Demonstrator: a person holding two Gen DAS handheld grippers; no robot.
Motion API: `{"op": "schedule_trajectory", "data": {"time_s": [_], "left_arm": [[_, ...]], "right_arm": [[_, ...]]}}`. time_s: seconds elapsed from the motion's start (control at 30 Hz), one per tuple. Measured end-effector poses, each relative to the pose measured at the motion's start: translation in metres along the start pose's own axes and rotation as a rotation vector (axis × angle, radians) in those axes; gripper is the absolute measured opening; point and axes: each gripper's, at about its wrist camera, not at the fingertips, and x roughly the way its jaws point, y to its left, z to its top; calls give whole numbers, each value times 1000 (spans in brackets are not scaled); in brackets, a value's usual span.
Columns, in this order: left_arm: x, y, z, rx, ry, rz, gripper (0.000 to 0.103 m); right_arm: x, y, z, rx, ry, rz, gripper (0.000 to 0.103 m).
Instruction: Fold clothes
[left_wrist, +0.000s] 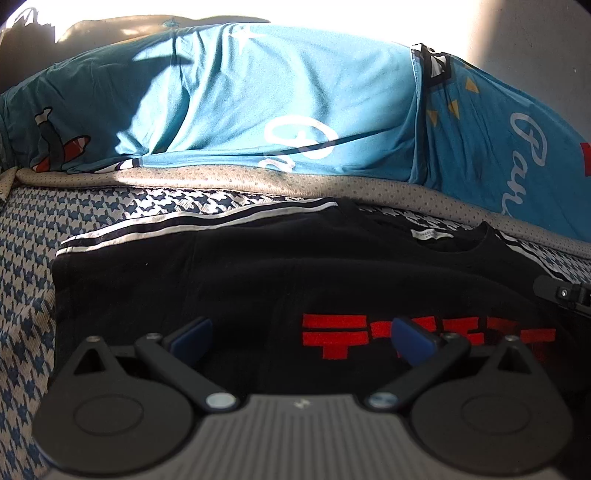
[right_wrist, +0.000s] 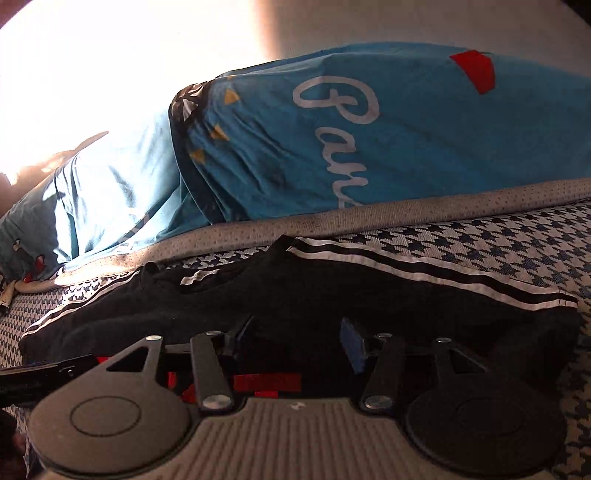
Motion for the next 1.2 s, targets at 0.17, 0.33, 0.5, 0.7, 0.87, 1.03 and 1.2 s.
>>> {"op": "schedule_trajectory", "data": {"time_s": [0.17,0.33,0.5,0.7,0.87,1.03,1.2], "left_arm": [[5,-20,-15,134,48,12,103],[2,-29,-25,222,96,2,103],[-4,-31,-29,270,137,-22,103],[-7,-34,-32,293,149,-32,103],[-6,-34,-31,293,151,-36,103],[-5,-33,-31,294,151,-37,103],[-4,-31,-31,296,150,-41,103]], "right_arm": [[12,-8,8,-19,-46,-55,59],[25,-11,15,-69,-92,-97,71],[38,-10,21,-120,-100,-99,74],[59,-3,19,-189,-64,-101,80],[65,3,15,-232,-62,-144,86],[66,3,16,-242,-64,-136,78],[66,11,17,-292,-71,-129,45]]}}
